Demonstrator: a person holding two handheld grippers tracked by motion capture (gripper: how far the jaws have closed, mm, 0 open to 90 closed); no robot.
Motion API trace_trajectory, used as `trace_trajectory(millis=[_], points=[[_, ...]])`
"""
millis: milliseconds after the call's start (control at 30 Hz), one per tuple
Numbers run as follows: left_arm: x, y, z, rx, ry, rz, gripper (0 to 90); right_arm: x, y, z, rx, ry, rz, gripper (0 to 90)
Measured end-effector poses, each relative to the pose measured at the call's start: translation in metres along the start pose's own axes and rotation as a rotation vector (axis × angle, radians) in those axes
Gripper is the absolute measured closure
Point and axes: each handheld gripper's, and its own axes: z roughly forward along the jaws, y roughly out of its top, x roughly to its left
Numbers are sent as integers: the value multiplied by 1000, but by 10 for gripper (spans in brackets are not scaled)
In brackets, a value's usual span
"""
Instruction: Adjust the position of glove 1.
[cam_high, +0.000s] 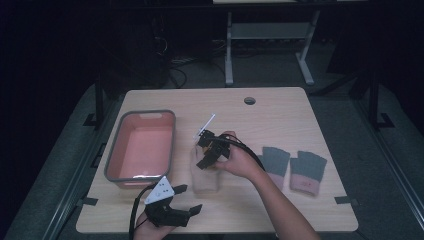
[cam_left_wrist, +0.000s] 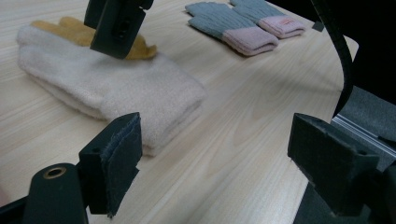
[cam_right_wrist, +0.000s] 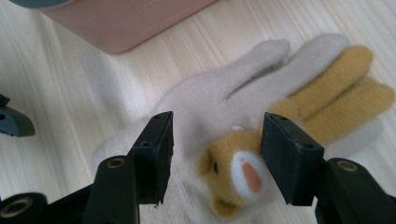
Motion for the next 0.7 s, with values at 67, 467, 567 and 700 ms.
trace_trajectory(millis=[67,467,567,700], points=[[0,0,0,-1,0,-2,179,1,1,1,0,-2,-1,431],[0,0,0,-3,-3,-1,179,10,15,21,34,-13,-46,412],[0,0,-1,-4,-4,-2,179,11,17,24,38,-28,-55,410],[0,0,-1,-3,-3,-4,179,11,18,30,48,-47,-60,410]])
